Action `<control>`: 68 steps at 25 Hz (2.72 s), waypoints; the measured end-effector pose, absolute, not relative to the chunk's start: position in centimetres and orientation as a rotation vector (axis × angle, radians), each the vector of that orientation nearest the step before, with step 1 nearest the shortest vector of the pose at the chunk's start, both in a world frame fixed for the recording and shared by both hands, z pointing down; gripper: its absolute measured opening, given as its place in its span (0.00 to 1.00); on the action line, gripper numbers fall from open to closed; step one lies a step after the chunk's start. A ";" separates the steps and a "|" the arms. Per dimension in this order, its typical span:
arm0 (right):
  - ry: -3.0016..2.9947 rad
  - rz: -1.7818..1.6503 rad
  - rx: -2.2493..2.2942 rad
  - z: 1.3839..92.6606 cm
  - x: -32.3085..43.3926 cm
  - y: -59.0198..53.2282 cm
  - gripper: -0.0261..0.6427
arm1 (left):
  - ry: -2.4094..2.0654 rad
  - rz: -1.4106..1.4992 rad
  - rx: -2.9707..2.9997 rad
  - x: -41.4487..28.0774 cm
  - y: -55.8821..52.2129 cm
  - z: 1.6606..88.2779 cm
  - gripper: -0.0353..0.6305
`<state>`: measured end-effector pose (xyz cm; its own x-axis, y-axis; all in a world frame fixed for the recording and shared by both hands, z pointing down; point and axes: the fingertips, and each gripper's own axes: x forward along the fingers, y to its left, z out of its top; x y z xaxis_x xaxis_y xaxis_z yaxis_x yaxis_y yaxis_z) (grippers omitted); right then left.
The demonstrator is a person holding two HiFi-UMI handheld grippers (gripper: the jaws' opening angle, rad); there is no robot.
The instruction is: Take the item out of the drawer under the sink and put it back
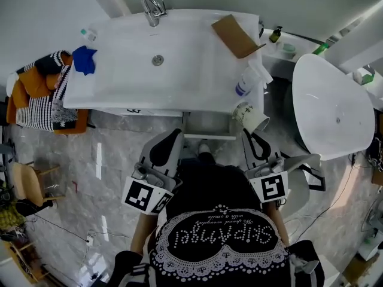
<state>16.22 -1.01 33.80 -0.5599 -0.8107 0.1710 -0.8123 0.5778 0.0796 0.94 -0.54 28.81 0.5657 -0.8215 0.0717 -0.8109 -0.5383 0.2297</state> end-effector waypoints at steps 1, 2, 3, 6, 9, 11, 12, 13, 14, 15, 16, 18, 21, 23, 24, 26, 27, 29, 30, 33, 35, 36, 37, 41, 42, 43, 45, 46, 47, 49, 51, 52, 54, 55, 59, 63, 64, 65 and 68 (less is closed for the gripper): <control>-2.608 -0.002 1.373 33.8 16.3 -0.8 0.08 | -1.364 -0.072 2.578 0.4 -0.7 28.5 0.06; -2.600 -0.009 1.382 33.7 16.4 -0.5 0.08 | -1.368 -0.083 2.583 0.0 -0.7 28.2 0.06; -2.596 -0.005 1.391 33.7 16.5 -0.2 0.08 | -1.371 -0.095 2.578 -0.4 -0.6 28.1 0.06; -2.600 0.040 1.416 33.6 16.8 0.6 0.08 | -1.395 -0.113 2.540 -1.2 -0.3 28.1 0.06; -2.591 0.077 1.446 33.6 17.2 0.9 0.08 | -1.447 -0.093 2.522 -2.0 -0.1 28.3 0.06; -2.580 0.090 1.462 33.8 17.5 0.9 0.08 | -1.449 -0.077 2.526 -2.1 0.1 28.4 0.06; -2.575 0.092 1.468 33.8 17.6 0.9 0.08 | -1.444 -0.066 2.533 -2.1 0.1 28.4 0.06; -2.571 0.094 1.473 33.9 17.7 0.9 0.08 | -1.439 -0.053 2.540 -2.1 0.2 28.5 0.06; -2.567 0.097 1.478 34.0 17.8 0.9 0.08 | -1.437 -0.039 2.545 -2.1 0.2 28.6 0.06; -2.564 0.102 1.483 34.0 17.9 0.9 0.08 | -1.435 -0.028 2.546 -2.0 0.1 28.8 0.06; -2.561 0.106 1.488 34.1 18.0 0.8 0.08 | -1.433 -0.025 2.542 -1.9 0.1 28.9 0.06; -2.556 0.113 1.494 34.0 18.2 0.7 0.08 | -1.423 -0.039 2.534 -1.6 -0.1 28.9 0.06; -2.557 0.110 1.496 33.7 18.2 0.5 0.08 | -1.399 -0.050 2.540 -1.0 -0.1 28.8 0.06; -2.562 0.109 1.499 33.5 18.1 0.5 0.08 | -1.384 -0.044 2.542 -0.8 0.1 29.0 0.06; -2.564 0.110 1.499 33.5 18.1 0.5 0.08 | -1.380 -0.043 2.539 -0.8 0.1 29.0 0.06; -2.564 0.113 1.495 33.6 17.9 0.5 0.08 | -1.376 -0.046 2.533 -0.6 0.3 29.1 0.06; -2.565 0.115 1.491 33.7 17.8 0.5 0.08 | -1.378 -0.049 2.529 -0.5 0.3 29.2 0.06; -2.572 0.118 1.482 33.8 17.5 0.6 0.08 | -1.398 -0.049 2.511 -0.1 0.1 29.3 0.06; -2.575 0.121 1.478 33.8 17.4 0.6 0.08 | -1.415 -0.043 2.493 0.2 -0.1 29.5 0.06; -2.580 0.127 1.460 33.9 16.9 0.8 0.08 | -1.425 -0.039 2.462 1.4 -0.7 30.0 0.06; -2.585 0.121 1.444 33.9 16.6 1.0 0.08 | -1.407 -0.062 2.467 2.3 -0.9 30.0 0.06; -2.587 0.119 1.436 34.0 16.4 1.1 0.08 | -1.389 -0.062 2.478 2.8 -0.9 30.1 0.06; -2.589 0.118 1.429 34.0 16.2 1.2 0.08 | -1.364 -0.048 2.494 3.3 -0.7 30.2 0.06; -2.602 0.103 1.413 34.0 15.6 1.6 0.08 | -1.296 -0.015 2.543 4.6 0.1 30.3 0.06; -2.603 0.102 1.412 34.0 15.6 1.6 0.08 | -1.291 -0.020 2.543 4.7 0.3 30.3 0.06; -2.604 0.102 1.412 34.0 15.6 1.6 0.08 | -1.290 -0.026 2.537 4.7 0.5 30.3 0.06; -2.606 0.100 1.411 33.9 15.7 1.6 0.08 | -1.296 -0.033 2.521 4.4 0.7 30.5 0.06; -2.609 0.097 1.410 33.8 15.7 1.6 0.08 | -1.299 -0.034 2.519 4.3 0.8 30.5 0.06; -2.614 0.094 1.407 33.7 15.6 1.6 0.08 | -1.299 -0.032 2.521 4.2 0.9 30.4 0.06; -2.622 0.087 1.398 33.6 15.5 1.6 0.08 | -1.293 -0.019 2.534 4.3 1.0 30.4 0.06; -2.632 0.083 1.393 33.5 15.3 1.6 0.08 | -1.285 -0.014 2.549 4.5 1.1 30.3 0.06; -2.637 0.081 1.391 33.5 15.2 1.7 0.08 | -1.282 -0.019 2.552 4.6 1.1 30.2 0.06; -2.646 0.079 1.384 33.4 15.0 1.7 0.08 | -1.276 -0.033 2.547 4.9 1.1 30.1 0.06; -2.649 0.077 1.378 33.4 14.9 1.8 0.08 | -1.272 -0.034 2.545 5.0 1.2 30.1 0.06; -2.657 0.069 1.363 33.4 14.8 1.9 0.08 | -1.260 -0.001 2.544 5.4 1.4 30.3 0.06; -2.650 0.071 1.370 33.5 14.9 1.8 0.08 | -1.289 0.032 2.546 5.4 1.2 30.7 0.06; -2.648 0.071 1.373 33.6 15.0 1.9 0.08 | -1.292 0.016 2.539 5.3 1.1 30.7 0.06; -2.646 0.071 1.376 33.6 15.1 1.9 0.08 | -1.289 -0.009 2.528 5.3 1.1 30.7 0.06; -2.640 0.067 1.392 33.5 15.4 2.0 0.08 | -1.286 -0.056 2.499 4.7 0.8 30.8 0.06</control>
<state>15.44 1.96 33.55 -0.5555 -0.8162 0.1588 -0.8232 0.5668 0.0335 4.73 0.78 30.85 0.5921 -0.7977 0.1143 -0.7848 -0.5387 0.3064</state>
